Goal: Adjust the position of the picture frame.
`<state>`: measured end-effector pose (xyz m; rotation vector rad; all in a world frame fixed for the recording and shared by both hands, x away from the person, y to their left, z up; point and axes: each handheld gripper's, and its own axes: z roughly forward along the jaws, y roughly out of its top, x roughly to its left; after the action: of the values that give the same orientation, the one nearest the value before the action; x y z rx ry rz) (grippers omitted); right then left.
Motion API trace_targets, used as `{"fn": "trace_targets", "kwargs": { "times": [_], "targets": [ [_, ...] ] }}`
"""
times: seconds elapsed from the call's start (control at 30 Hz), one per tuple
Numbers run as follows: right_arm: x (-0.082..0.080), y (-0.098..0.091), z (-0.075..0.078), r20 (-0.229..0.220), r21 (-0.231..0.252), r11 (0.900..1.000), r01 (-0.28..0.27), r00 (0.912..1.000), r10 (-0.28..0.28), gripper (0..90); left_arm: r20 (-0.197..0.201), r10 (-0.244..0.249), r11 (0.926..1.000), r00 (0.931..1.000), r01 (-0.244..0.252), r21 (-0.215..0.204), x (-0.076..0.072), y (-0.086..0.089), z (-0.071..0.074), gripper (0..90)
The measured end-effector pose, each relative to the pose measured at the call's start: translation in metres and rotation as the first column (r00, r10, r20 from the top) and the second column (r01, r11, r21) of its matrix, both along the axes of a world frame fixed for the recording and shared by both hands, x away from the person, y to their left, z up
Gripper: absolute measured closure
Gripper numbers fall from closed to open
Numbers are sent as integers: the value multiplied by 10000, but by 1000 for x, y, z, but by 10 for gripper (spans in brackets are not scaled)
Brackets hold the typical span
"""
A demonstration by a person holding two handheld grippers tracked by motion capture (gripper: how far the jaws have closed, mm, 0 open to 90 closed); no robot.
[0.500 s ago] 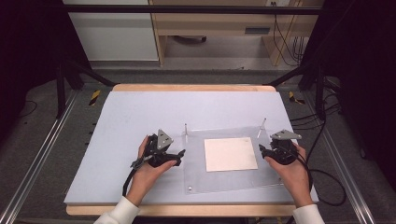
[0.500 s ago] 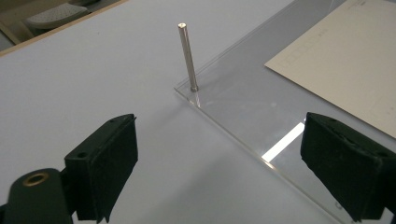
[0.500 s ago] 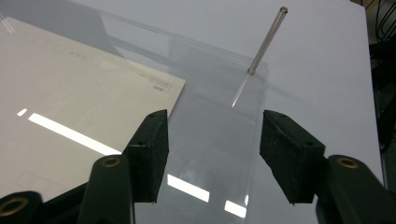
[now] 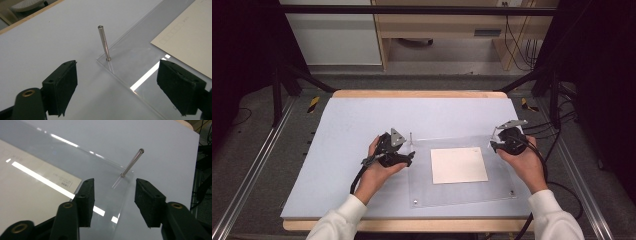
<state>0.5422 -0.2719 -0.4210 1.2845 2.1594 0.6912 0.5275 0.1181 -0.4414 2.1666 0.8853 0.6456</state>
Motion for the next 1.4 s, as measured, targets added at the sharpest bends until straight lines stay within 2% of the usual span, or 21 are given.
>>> {"fn": "trace_targets", "kwargs": {
  "times": [0.03, 0.1, 0.17, 0.2, 0.27, 0.37, 0.47, 0.53, 0.63, 0.8, 1.0, 1.2, 1.27, 1.4],
  "targets": [
    [3, -2, -1, 168, 150, 9998, 139, 9998, -142, 567, 106, 97, 10000, 9999, -96, -5, 2, -1, -1, 225],
    [12, -5, -5, 408, 554, 9973, 478, 9979, -501, 612, 177, 424, 9985, 9989, -418, -341, 9, -3, -4, 291],
    [19, -5, -10, 579, 508, 9974, 516, 9968, -545, 626, 221, 558, 9978, 9982, -550, -369, 13, -4, -7, 325],
    [19, -5, -10, 579, 508, 9974, 516, 9968, -545, 626, 221, 558, 9978, 9982, -550, -369, 13, -4, -7, 349],
    [31, -6, -19, 398, 764, 9943, 746, 9962, -778, 633, 267, 727, 9962, 9970, -713, -496, 20, -7, -13, 388],
    [43, -8, -30, 190, 1027, 9907, 890, 9956, -914, 646, 115, 751, 9958, 9971, -744, -535, 27, -9, -18, 421],
    [48, -11, -34, 222, 1419, 9852, 959, 9947, -1000, 711, 67, 775, 9950, 9970, -769, -642, 29, -9, -20, 463],
    [49, -11, -35, 159, 1463, 9845, 970, 9948, -1004, 731, 78, 790, 9949, 9968, -784, -627, 29, -10, -21, 485],
    [52, -9, -37, 100, 1287, 9870, 961, 9951, -982, 762, -32, 794, 9945, 9968, -795, -686, 30, -11, -22, 504],
    [53, -5, -38, 204, 1092, 9889, 1010, 9944, -1038, 797, -67, 900, 9935, 9959, -903, -688, 30, -12, -25, 517],
    [51, -8, -41, 206, 1209, 9852, 1214, 9920, -1248, 773, -54, 946, 9931, 9955, -947, -685, 30, -13, -26, 539],
    [51, -8, -42, 157, 1444, 9833, 1107, 9933, -1142, 837, -85, 950, 9923, 9954, -954, -790, 33, -12, -28, 590],
    [51, -8, -42, 155, 1452, 9830, 1120, 9932, -1155, 844, -82, 868, 9924, 9962, -872, -869, 34, -14, -30, 652],
    [51, -9, -43, 150, 1514, 9827, 1069, 9938, -1105, 845, -44, 789, 9927, 9969, -790, -916, 36, -18, -33, 699]
  ]
}}
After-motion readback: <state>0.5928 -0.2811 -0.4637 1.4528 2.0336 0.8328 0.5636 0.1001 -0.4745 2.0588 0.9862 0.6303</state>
